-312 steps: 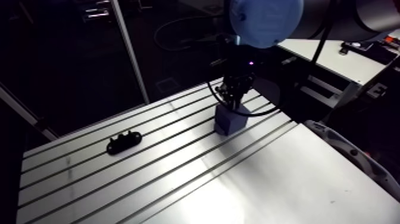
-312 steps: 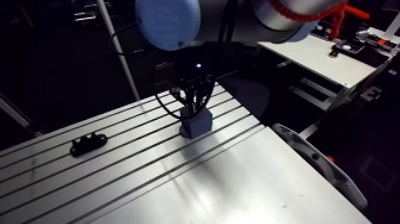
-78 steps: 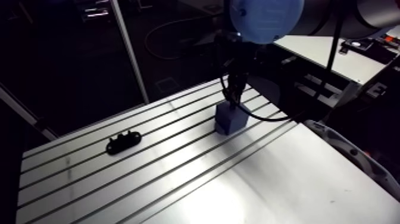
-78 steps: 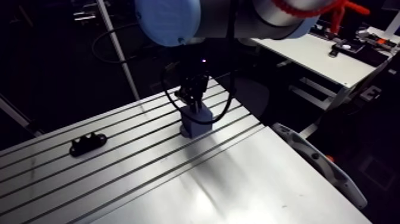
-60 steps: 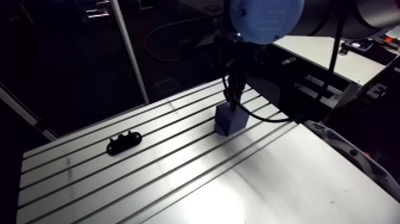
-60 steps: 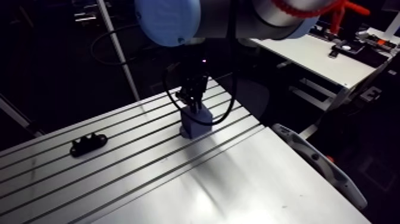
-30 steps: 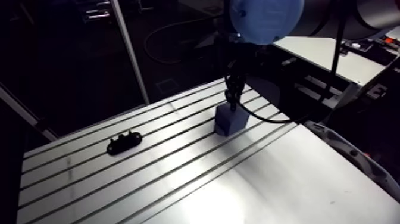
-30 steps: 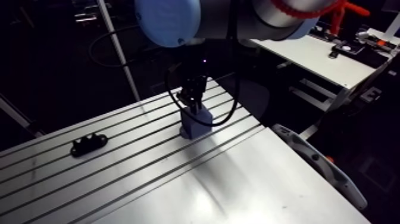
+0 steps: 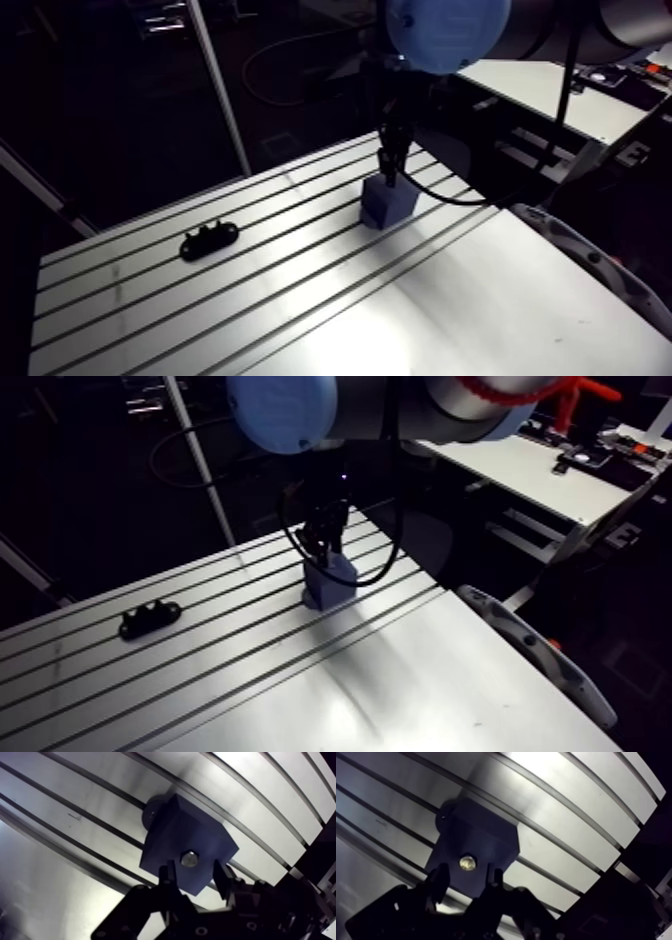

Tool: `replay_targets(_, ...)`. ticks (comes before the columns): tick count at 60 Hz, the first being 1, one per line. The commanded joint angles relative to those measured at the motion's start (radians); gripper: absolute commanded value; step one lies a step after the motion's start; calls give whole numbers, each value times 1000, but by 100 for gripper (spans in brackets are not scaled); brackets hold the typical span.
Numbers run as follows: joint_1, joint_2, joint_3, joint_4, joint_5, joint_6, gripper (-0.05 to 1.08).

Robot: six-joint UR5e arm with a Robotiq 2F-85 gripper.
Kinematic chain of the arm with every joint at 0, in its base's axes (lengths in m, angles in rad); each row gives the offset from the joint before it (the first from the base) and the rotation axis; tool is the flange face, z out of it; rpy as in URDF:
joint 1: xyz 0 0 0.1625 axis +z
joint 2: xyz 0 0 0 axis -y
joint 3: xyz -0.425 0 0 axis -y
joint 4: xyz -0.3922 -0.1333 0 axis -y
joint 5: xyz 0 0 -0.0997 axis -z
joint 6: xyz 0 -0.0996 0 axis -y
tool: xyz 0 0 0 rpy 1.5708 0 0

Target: Pick up the M10 bolt and insert it into the hex recess until seated.

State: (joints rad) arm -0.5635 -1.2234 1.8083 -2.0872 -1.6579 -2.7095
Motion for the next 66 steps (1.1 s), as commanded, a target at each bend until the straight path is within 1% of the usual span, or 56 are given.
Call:
replay_targets(1,0,-17,1,0,5,8,0)
replay_targets(2,0,-23,2,3,9,10,0)
replay_targets(11,10,-60,9,6,17,32,0)
replay_targets(14,14,-71,7,13,26,85,0)
replay_targets(15,14,-71,7,13,26,85,0)
replay_targets(18,14,-75,2,32,31,170,0)
replay_targets(19,14,-75,2,32,31,170,0)
replay_targets(21,13,-76,2,48,31,271,0)
replay_targets(22,13,-76,2,48,31,271,0)
replay_targets(23,13,-78,4,49,30,323,0)
replay_targets(24,13,-78,4,49,30,323,0)
replay_targets(25,13,-83,7,49,30,370,0)
replay_targets(28,14,-89,10,48,30,411,1)
replay_targets(29,14,-93,11,46,26,449,1)
replay_targets(31,14,-97,12,46,25,475,1)
replay_targets(32,14,-99,12,46,21,493,1)
replay_targets(41,11,-88,3,46,16,511,2)
replay_targets(47,10,-71,-12,46,16,516,7)
replay_targets(52,10,-70,-14,46,17,517,10)
replay_targets(53,8,-70,-14,46,17,515,14)
replay_targets(54,9,-72,-14,46,16,516,21)
replay_targets(55,9,-72,-14,46,16,516,21)
replay_targets(56,10,-73,-14,46,16,517,31)
replay_targets(57,10,-73,-14,46,16,517,31)
replay_targets(59,10,-72,-17,46,17,517,52)
replay_targets(60,10,-72,-17,46,17,517,52)
replay_targets(61,8,-72,-19,46,19,517,64)
replay_targets(62,8,-72,-19,46,19,517,64)
replay_targets(63,8,-72,-19,46,19,517,78)
replay_targets(64,8,-72,-19,46,19,517,78)
replay_targets(65,8,-72,-19,50,21,515,84)
replay_targets(66,8,-72,-19,50,21,515,84)
